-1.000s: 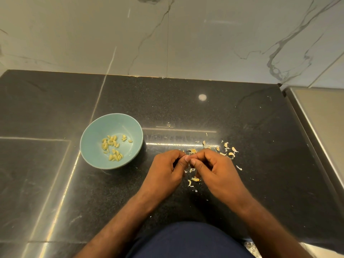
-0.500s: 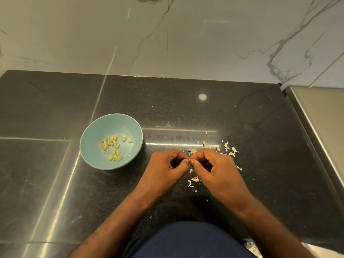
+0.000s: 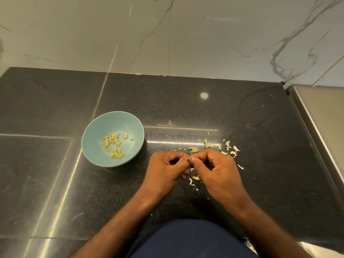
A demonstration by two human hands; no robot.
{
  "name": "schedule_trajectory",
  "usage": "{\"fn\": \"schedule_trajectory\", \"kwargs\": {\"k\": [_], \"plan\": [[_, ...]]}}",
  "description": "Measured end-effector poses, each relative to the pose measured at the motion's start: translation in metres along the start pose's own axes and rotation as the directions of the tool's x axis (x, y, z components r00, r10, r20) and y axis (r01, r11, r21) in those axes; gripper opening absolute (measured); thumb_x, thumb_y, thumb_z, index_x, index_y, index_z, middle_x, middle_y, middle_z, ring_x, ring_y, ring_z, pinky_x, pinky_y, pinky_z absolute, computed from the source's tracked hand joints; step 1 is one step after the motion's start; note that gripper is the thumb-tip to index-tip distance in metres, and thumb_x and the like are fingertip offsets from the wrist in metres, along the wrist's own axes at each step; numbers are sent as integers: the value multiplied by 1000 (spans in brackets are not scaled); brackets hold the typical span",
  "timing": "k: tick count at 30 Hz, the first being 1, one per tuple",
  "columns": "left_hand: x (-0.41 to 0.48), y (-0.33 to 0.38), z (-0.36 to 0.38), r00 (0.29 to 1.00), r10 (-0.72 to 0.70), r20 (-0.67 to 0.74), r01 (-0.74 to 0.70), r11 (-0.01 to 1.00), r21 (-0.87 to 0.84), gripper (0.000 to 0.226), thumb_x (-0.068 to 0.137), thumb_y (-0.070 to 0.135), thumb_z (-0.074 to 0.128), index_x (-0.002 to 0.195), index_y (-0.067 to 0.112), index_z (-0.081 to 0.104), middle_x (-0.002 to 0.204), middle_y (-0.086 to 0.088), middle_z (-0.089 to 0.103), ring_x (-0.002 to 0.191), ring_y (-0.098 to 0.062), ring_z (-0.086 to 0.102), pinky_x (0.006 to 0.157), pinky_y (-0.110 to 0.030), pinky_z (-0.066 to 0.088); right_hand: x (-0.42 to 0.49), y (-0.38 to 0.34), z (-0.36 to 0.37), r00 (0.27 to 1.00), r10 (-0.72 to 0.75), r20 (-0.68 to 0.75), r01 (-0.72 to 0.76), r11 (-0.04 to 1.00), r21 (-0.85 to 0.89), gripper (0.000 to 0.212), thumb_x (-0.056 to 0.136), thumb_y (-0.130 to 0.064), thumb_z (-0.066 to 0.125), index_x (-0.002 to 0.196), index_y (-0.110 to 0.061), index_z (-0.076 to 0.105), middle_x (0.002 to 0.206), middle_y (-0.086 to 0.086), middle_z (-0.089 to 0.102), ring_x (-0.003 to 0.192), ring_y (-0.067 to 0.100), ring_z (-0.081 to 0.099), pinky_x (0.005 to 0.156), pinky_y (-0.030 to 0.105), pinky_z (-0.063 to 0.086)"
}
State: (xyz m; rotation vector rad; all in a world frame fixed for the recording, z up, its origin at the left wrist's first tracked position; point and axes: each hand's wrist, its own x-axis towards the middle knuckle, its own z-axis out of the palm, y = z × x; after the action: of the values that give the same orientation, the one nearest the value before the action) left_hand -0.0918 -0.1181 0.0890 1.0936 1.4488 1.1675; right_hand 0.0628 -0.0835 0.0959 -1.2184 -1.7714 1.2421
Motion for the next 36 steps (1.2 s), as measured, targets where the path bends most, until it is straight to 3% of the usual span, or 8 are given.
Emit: {"fn": "schedule_trajectory", "kwargs": {"k": [5, 12, 17, 23, 28, 32, 36], "plan": [[1, -2, 1, 986, -159, -49, 146, 969, -199, 16, 91, -1, 61, 82, -1, 74, 65, -7, 67, 58, -13, 62, 51, -21, 49, -1, 2, 1, 996, 57, -66, -49, 993, 109, 8, 93, -11, 67, 91, -16, 73, 81, -1, 74, 72, 20, 70, 68, 38, 60], [2, -1, -2, 986, -166, -18, 161, 973, -164, 10, 93, 4, 63, 89, 1, 72, 73, -7, 71, 60, -16, 65, 46, -21, 48, 6, 2, -2, 977, 209, -49, -173, 900, 401, 9, 89, -2, 68, 96, -6, 72, 82, 10, 73, 73, 19, 67, 64, 29, 56], [3, -2, -4, 988, -149, -32, 143, 978, -152, 11, 90, 11, 69, 88, 0, 72, 76, -9, 72, 62, -16, 67, 47, -23, 49, 7, 4, -3, 959, 281, -33, -224, 826, 517, 14, 85, 5, 68, 93, -5, 71, 80, 7, 72, 76, 17, 67, 66, 27, 55], [3, -5, -5, 991, -134, 12, 135, 983, -128, 16, 97, 14, 60, 91, 3, 71, 78, -7, 72, 65, -17, 67, 51, -22, 51, 7, 5, -2, 954, 296, -32, -240, 829, 504, 18, 86, 5, 67, 98, -7, 73, 83, 8, 73, 75, 17, 66, 66, 26, 55], [5, -11, -6, 996, -84, -10, 85, 994, 68, 9, 93, 18, 68, 91, 11, 74, 75, 0, 73, 67, -13, 69, 56, -23, 54, 7, 7, -3, 957, 289, -25, -244, 849, 468, 16, 88, -3, 68, 99, -11, 75, 83, 14, 72, 75, 20, 65, 69, 28, 55], [6, -14, -5, 988, -143, -50, 146, 987, 68, 16, 92, 11, 68, 104, 19, 75, 80, -6, 76, 72, -27, 71, 59, -30, 54, 8, 9, -2, 953, 303, -25, -259, 851, 457, 16, 87, 0, 69, 99, -10, 75, 80, 4, 70, 73, 16, 63, 68, 27, 54], [5, -16, -5, 995, -75, -61, 86, 979, 187, 12, 89, 28, 72, 81, 20, 75, 67, 0, 73, 64, -21, 68, 60, -29, 54, 7, 9, -2, 948, 317, -16, -277, 852, 445, 16, 83, 1, 73, 97, -9, 73, 83, 2, 72, 75, 16, 65, 69, 27, 55]]}}
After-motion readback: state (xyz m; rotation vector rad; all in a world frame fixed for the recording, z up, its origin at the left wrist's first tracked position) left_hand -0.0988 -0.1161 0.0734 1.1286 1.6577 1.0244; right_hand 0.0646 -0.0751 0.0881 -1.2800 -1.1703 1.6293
